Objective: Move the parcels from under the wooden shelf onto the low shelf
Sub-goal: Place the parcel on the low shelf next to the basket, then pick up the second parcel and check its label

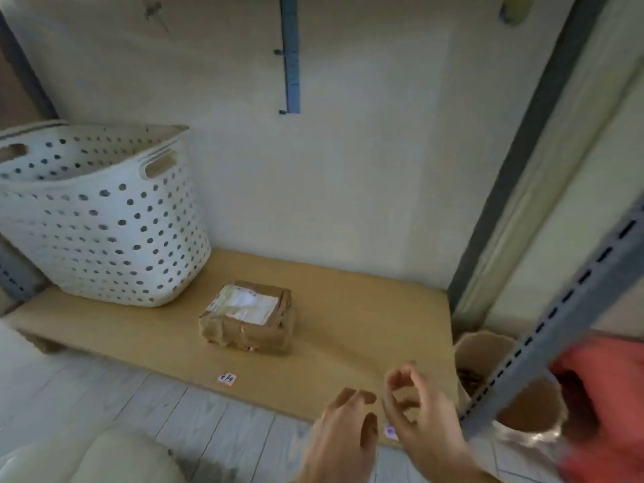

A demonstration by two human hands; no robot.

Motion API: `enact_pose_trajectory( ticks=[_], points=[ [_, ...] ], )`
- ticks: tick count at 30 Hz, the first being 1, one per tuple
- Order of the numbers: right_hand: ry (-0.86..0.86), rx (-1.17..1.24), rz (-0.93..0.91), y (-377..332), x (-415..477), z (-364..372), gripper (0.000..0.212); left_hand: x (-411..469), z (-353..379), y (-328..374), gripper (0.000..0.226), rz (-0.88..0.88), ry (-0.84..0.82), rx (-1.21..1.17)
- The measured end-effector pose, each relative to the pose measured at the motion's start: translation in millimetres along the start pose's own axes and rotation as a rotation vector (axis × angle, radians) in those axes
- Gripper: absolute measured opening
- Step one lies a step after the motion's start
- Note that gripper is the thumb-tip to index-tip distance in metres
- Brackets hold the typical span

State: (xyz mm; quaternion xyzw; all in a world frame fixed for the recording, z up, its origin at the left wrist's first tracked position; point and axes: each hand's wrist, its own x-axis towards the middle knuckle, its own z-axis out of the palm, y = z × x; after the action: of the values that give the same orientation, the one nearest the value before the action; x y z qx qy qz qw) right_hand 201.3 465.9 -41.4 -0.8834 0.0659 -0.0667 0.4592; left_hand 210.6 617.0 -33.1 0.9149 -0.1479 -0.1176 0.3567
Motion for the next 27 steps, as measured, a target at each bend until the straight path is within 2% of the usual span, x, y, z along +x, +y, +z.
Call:
enact_pose_trajectory(
  ticks=[2, 6, 8, 9, 11, 13, 16, 20, 24, 25, 27],
  points=[
    [-0.03, -0.054, 0.0, 11.7, -15.3, -49.6, 0.036, 5.2, 29.7, 32.6, 0.044, 0.063, -0.086, -0.041],
    [0.035, -0.109, 0.093, 29.1, -60.5, -142.0, 0.027, 8.1, 91.4, 105.5, 0.047, 0.199, -0.243, -0.059],
    [0.133, -0.147, 0.168, 47.5, -91.1, -184.3, 0.015, 3.4, 119.0, 147.8, 0.041, 0.293, -0.294, -0.054],
    [0.191, -0.164, 0.214, 60.3, -107.2, -205.0, 0.007, 3.1, 132.0, 168.1, 0.035, 0.356, -0.264, -0.069],
    [0.307, -0.218, 0.317, 87.6, -137.9, -248.6, 0.014, -2.0, 160.9, 204.0, 0.022, 0.382, -0.336, -0.13],
    [0.399, -0.298, 0.438, 114.7, -166.6, -295.9, 0.009, -11.1, 192.5, 237.6, 0.028, 0.437, -0.434, -0.14],
    [0.544, -0.351, 0.589, 159.9, -202.1, -363.7, 0.025, -21.2, 230.7, 290.1, 0.027, 0.522, -0.529, -0.146],
    [0.625, -0.375, 0.724, 225.3, -223.3, -429.9, 0.034, -12.7, 280.3, 346.7, 0.02, 0.632, -0.528, -0.13],
    [0.608, -0.376, 0.748, 301.4, -195.3, -480.1, 0.008, 9.7, 320.3, 395.4, 0.02, 0.64, -0.473, -0.1],
    [0.6, -0.393, 0.734, 322.1, -181.1, -490.7, 0.01, 16.2, 330.9, 404.9, 0.02, 0.64, -0.455, -0.095],
    [0.556, -0.386, 0.744, 361.5, -150.6, -509.4, 0.029, 27.0, 351.1, 420.8, 0.021, 0.629, -0.423, -0.1]
  ],
)
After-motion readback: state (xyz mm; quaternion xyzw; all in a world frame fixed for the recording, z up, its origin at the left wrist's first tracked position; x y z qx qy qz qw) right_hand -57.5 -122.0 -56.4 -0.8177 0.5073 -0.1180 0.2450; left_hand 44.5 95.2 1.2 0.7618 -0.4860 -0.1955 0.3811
